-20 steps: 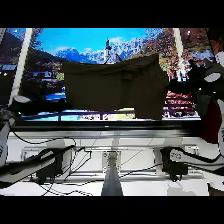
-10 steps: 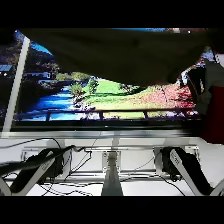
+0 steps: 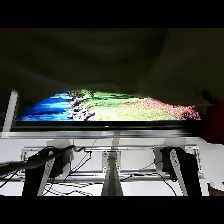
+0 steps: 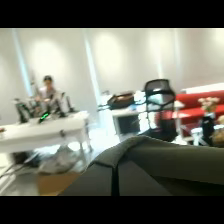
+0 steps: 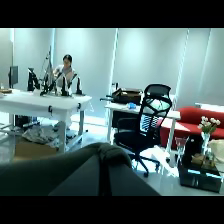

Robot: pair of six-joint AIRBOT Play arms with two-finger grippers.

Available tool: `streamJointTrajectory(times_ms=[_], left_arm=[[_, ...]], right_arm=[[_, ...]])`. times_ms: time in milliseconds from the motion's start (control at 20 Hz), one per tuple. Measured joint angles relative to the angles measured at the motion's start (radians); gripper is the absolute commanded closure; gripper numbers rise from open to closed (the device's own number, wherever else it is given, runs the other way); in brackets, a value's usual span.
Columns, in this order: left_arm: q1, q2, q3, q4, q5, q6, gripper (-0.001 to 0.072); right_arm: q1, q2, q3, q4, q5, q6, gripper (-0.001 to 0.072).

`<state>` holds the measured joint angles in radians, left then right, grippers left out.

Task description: Fold the clothes and pants, and hang the long-sleeved shirts on hangers.

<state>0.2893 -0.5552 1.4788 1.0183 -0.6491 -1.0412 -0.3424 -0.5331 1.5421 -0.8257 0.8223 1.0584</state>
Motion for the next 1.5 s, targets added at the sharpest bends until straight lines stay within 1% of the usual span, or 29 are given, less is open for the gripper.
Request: streamJointTrajectory(times_ms=[100, 200, 250, 350, 400, 550, 700, 850, 950, 1050, 1150, 1200, 1300, 1500], left_arm=[[-0.001, -0.041, 0.002, 0.078, -0.054, -0.071, 0.0692], [-0.012, -0.139, 0.002, 0.103, -0.154, -0.109, 0.0691], [-0.024, -0.199, 0.002, 0.108, -0.201, -0.113, 0.0692], [-0.056, -0.341, 0.002, 0.116, -0.289, -0.106, 0.0691], [-0.075, -0.419, 0.002, 0.121, -0.321, -0.088, 0.0691], [-0.118, -0.638, 0.002, 0.123, -0.359, -0.039, 0.0691], [-0.146, -0.838, 0.002, 0.122, -0.346, -0.016, 0.0691], [-0.165, -0.98, 0.002, 0.103, -0.311, -0.006, 0.0691], [-0.171, -1.031, 0.002, 0.098, -0.283, -0.003, 0.0691], [-0.174, -1.058, 0.003, 0.094, -0.265, -0.002, 0.0691], [-0.175, -1.072, 0.003, 0.092, -0.278, 0.001, 0.0691], [-0.175, -1.077, 0.003, 0.095, -0.303, 0.001, 0.069], [-0.173, -1.082, 0.003, 0.101, -0.376, 0.001, 0.0691], [-0.168, -1.087, 0.003, 0.139, -0.563, 0.001, 0.0691]], right_arm=[[0.0, -0.039, 0.005, -0.006, 0.039, 0.009, 0.0699], [0.0, -0.122, 0.006, 0.021, 0.106, 0.034, 0.0699], [0.0, -0.174, 0.006, 0.04, 0.153, 0.043, 0.0699], [0.0, -0.3, 0.007, 0.067, 0.264, 0.057, 0.0698], [0.0, -0.372, 0.007, 0.074, 0.326, 0.061, 0.0698], [0.019, -0.593, 0.008, 0.082, 0.431, 0.07, 0.0698], [0.072, -0.814, 0.008, 0.052, 0.437, 0.072, 0.0698], [0.134, -1.006, 0.008, 0.015, 0.356, 0.074, 0.0698], [0.161, -1.091, 0.008, 0.002, 0.285, 0.074, 0.0698], [0.173, -1.137, 0.008, -0.01, 0.235, 0.074, 0.0698], [0.179, -1.159, 0.008, -0.04, 0.23, 0.075, 0.0698], [0.181, -1.167, 0.009, -0.062, 0.245, 0.075, 0.0699], [0.184, -1.175, 0.014, -0.123, 0.325, 0.076, 0.0699], [0.185, -1.182, 0.032, -0.287, 0.544, 0.077, 0.0698]])
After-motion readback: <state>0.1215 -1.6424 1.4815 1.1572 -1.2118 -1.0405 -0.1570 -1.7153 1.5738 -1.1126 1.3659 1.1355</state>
